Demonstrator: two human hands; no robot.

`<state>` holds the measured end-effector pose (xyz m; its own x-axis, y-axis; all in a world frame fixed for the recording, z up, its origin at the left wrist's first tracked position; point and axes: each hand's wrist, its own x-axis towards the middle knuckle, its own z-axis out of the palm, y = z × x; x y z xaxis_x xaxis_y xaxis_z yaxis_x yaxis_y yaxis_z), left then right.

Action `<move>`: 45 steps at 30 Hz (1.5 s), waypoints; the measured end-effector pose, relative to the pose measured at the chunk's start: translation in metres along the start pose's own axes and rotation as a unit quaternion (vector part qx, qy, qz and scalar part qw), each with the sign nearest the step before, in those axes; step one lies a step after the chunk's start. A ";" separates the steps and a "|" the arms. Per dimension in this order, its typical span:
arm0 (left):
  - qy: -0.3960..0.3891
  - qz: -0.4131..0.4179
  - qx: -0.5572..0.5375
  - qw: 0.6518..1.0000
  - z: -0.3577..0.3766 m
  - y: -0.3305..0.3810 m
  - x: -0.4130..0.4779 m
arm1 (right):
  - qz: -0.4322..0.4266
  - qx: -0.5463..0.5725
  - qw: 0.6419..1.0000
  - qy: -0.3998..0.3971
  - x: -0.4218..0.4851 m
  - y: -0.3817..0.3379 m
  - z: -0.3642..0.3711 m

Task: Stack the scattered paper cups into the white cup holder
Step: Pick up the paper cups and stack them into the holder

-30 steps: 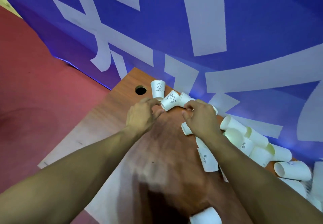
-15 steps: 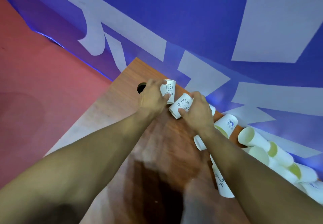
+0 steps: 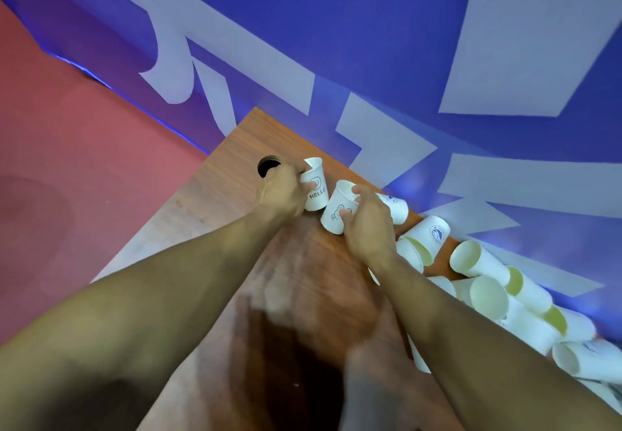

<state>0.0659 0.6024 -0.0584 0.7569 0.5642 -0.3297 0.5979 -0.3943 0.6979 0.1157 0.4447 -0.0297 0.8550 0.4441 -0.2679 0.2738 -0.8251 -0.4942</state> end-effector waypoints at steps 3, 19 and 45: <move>0.002 0.027 0.000 1.000 -0.015 0.002 -0.021 | -0.006 0.030 0.999 0.016 -0.017 -0.003 -0.014; 0.074 0.228 0.021 0.971 -0.018 0.129 -0.190 | -0.064 0.098 0.975 0.189 -0.172 0.056 -0.147; -0.039 0.438 0.113 0.891 0.284 0.351 -0.430 | 0.056 0.031 0.919 0.389 -0.412 0.408 -0.327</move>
<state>0.0248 0.0154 0.1479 0.9700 -0.0811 0.2291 -0.2007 -0.7989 0.5670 0.0187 -0.1893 0.1493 0.9393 -0.0464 0.3400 0.1593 -0.8186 -0.5518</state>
